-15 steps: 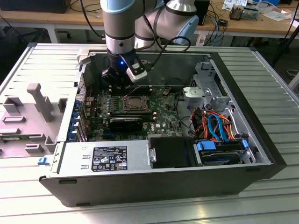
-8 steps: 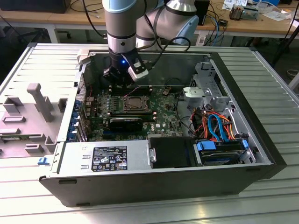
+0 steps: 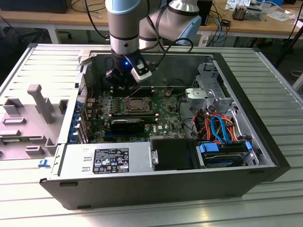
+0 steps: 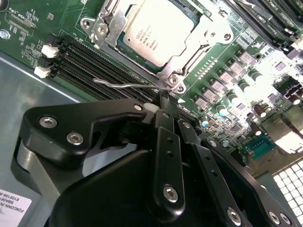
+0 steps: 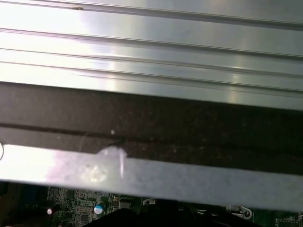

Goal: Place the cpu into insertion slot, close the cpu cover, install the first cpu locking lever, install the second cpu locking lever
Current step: 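Install the first cpu locking lever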

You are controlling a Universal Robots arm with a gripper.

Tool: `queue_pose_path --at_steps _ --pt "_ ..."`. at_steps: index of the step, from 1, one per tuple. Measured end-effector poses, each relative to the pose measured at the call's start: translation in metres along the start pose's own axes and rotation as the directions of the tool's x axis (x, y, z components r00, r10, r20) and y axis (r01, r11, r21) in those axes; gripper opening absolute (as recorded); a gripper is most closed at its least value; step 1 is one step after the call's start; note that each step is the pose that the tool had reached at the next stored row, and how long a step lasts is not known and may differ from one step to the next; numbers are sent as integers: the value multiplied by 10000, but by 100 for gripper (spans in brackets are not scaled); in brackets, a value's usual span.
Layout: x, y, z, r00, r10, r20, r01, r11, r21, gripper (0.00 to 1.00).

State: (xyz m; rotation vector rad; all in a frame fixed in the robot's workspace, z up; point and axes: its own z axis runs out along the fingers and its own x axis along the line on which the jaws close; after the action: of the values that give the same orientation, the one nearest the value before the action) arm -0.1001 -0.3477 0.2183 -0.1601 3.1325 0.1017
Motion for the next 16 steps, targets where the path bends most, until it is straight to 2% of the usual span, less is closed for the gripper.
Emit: queue_pose_path --at_steps 7,12,16 --pt "-23 -3 30 10000 2 -1 -2 10000 15 11" --pt "-44 -7 56 10000 1 -6 -1 10000 57 11" --pt "-87 -11 75 10000 1 -9 -1 10000 78 11"
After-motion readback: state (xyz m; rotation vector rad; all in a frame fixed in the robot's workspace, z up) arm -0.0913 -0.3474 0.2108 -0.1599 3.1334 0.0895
